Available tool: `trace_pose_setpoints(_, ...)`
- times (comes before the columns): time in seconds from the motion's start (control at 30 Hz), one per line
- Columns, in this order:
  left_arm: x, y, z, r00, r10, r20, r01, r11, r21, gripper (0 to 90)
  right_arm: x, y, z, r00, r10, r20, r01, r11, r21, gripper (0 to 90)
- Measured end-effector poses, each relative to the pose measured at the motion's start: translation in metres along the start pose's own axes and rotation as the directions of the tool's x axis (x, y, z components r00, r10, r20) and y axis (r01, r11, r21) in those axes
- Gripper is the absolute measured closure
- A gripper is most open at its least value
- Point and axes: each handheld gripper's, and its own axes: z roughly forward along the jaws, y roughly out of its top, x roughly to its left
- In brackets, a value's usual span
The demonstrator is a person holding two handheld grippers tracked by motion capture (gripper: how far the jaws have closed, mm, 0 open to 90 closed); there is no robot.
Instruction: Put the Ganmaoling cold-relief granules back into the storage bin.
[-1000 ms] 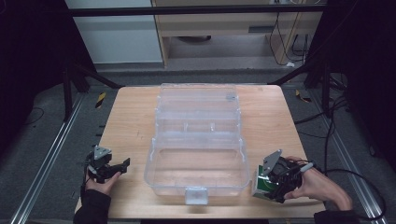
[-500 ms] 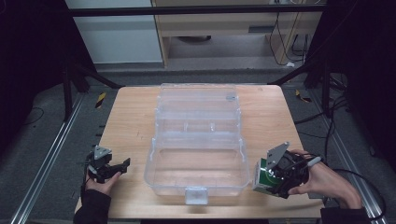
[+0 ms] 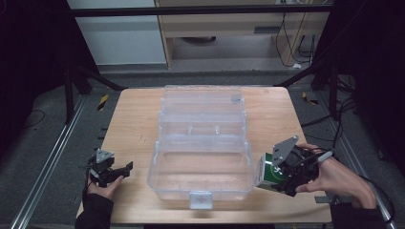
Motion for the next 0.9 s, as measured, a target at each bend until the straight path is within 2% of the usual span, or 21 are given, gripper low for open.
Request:
trace_pose_setpoints(0.5,0.0,0.0,0.0,1.0,-0.002,-0.001,0.002,1.0,0.001,20.2,-0.004,0.039,-0.006,0.9981,-0.06,0.01,0.061,0.998,-0.026,16.1)
trace_pose_setpoints(0.9,0.001,0.0,0.0,1.0,-0.003,-0.001,0.003,1.0,0.0,20.3,-0.007,0.065,0.004,0.9954,-0.096,0.003,0.096,0.994,-0.047,16.1)
